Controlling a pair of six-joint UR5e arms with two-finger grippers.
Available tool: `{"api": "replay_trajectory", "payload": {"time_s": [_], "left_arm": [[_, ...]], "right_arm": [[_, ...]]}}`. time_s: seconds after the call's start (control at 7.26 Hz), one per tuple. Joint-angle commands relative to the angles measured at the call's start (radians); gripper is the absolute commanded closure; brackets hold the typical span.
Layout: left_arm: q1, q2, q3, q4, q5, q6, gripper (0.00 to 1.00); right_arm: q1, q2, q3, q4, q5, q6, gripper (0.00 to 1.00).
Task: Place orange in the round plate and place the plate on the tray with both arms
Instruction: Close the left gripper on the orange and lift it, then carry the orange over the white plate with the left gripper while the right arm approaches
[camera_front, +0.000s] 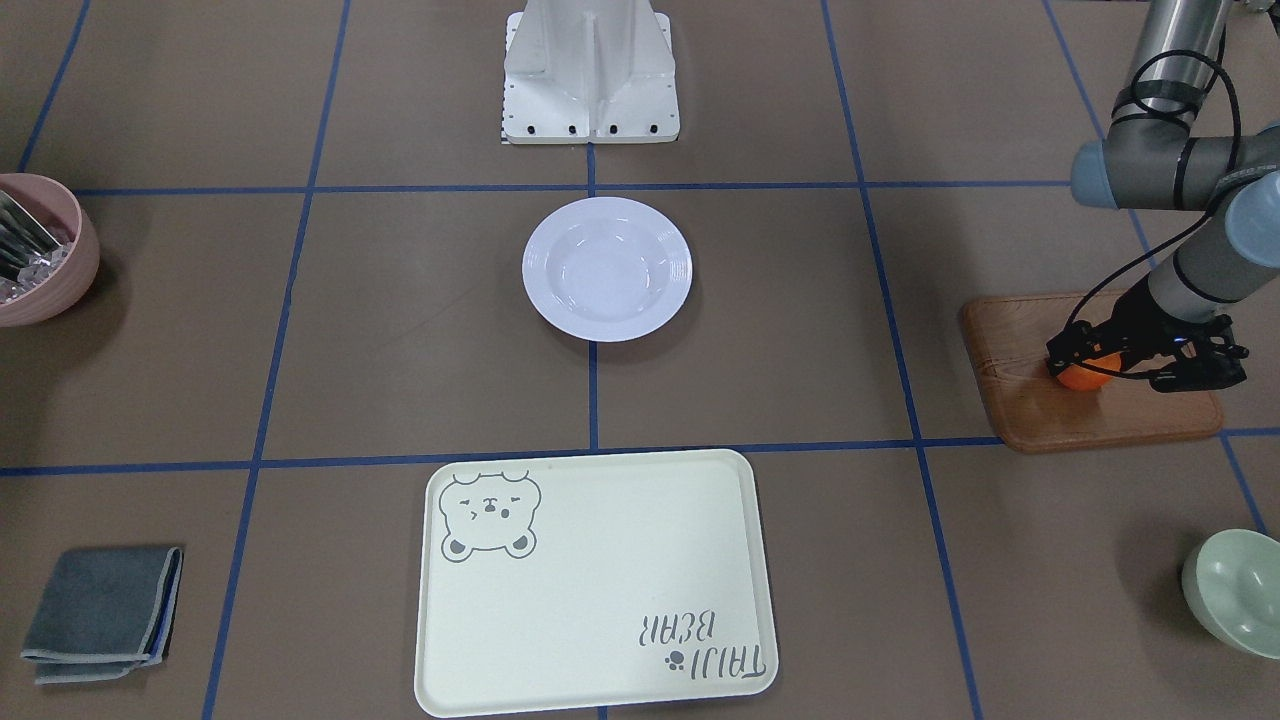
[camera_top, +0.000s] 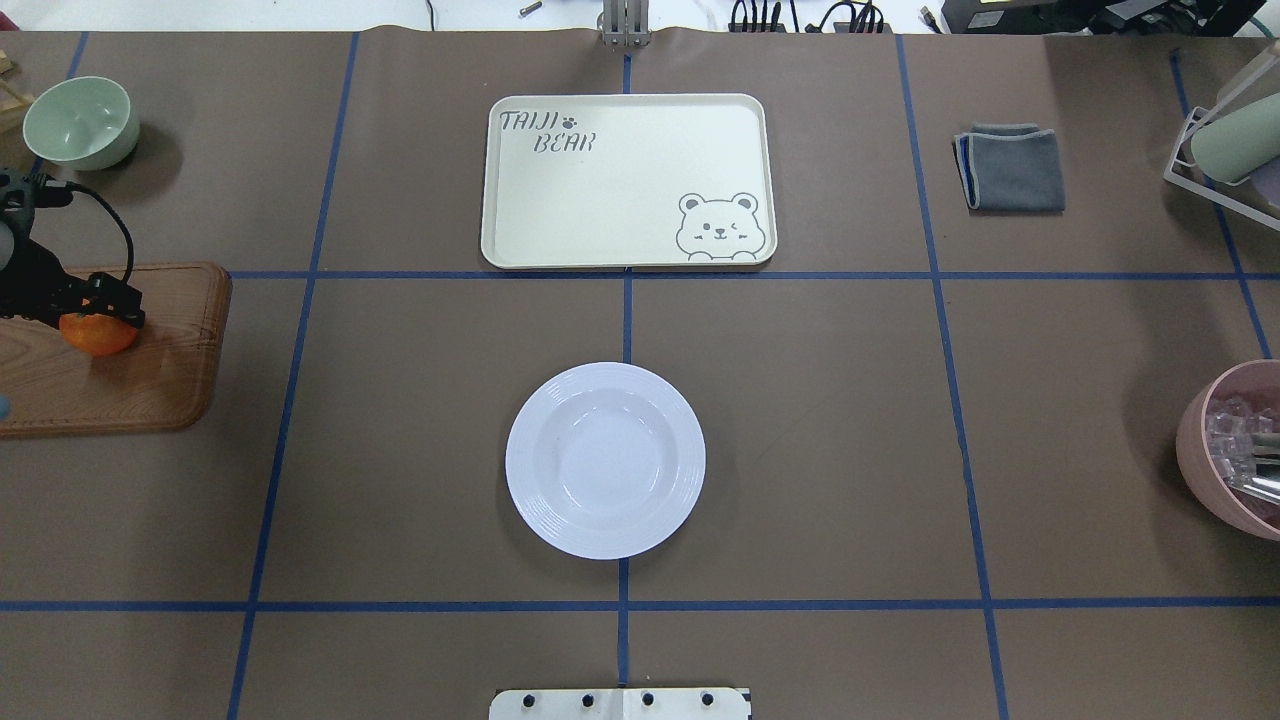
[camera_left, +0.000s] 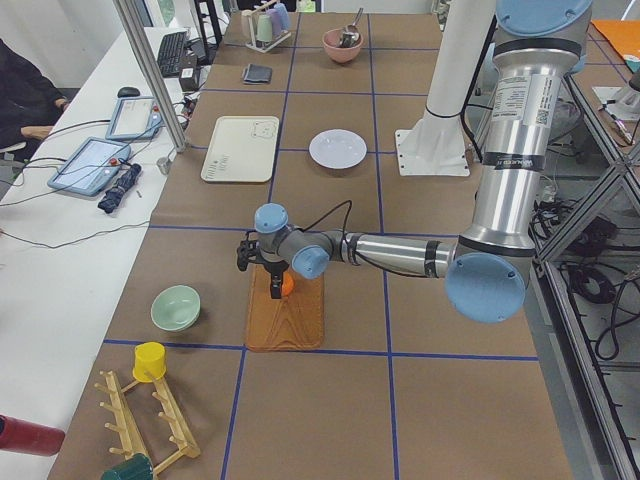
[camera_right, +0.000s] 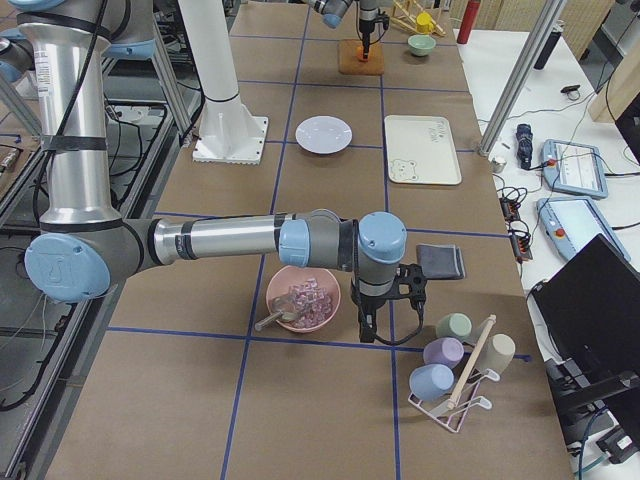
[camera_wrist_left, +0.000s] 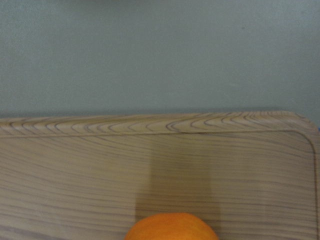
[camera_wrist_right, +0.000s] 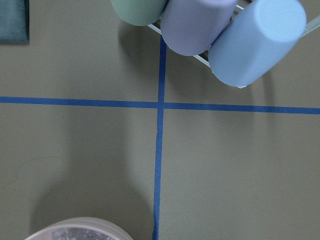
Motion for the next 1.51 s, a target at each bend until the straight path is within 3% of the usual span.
{"api": "replay_trajectory", "payload": {"time_s": [0.0,0.14,0.28,0.41,0.69,0.96,1.24,1.38], "left_arm": [[0.001,0.010,-0.005,0.000,-0.003,0.001,0.36],[0.000,0.010,-0.008,0.003,-0.056,-0.001,0.80],[-0.006,0.023,-0.058,0.011,-0.095,-0.001,1.00],[-0.005,0.031,-0.118,0.052,-0.112,-0.007,1.00],[-0.004,-0.095,-0.224,0.288,-0.111,-0.127,1.00],[0.059,-0.260,-0.234,0.383,-0.104,-0.348,1.00],[0.162,-0.462,-0.232,0.524,-0.089,-0.567,1.00],[0.244,-0.530,-0.232,0.534,-0.030,-0.690,1.00]], "right_arm": [[0.000,0.000,-0.001,0.000,0.012,0.000,0.00],[0.000,0.000,-0.001,0.000,0.020,0.000,0.00],[-0.003,0.002,0.004,0.002,0.029,0.000,0.00],[-0.035,0.006,0.019,0.003,0.035,0.003,0.00],[-0.131,0.058,0.060,0.027,0.122,0.189,0.00],[-0.288,0.096,0.082,0.240,0.114,0.527,0.00],[-0.496,0.152,0.078,0.513,-0.034,0.961,0.00],[-0.590,0.169,0.071,0.632,-0.096,1.127,0.00]]}}
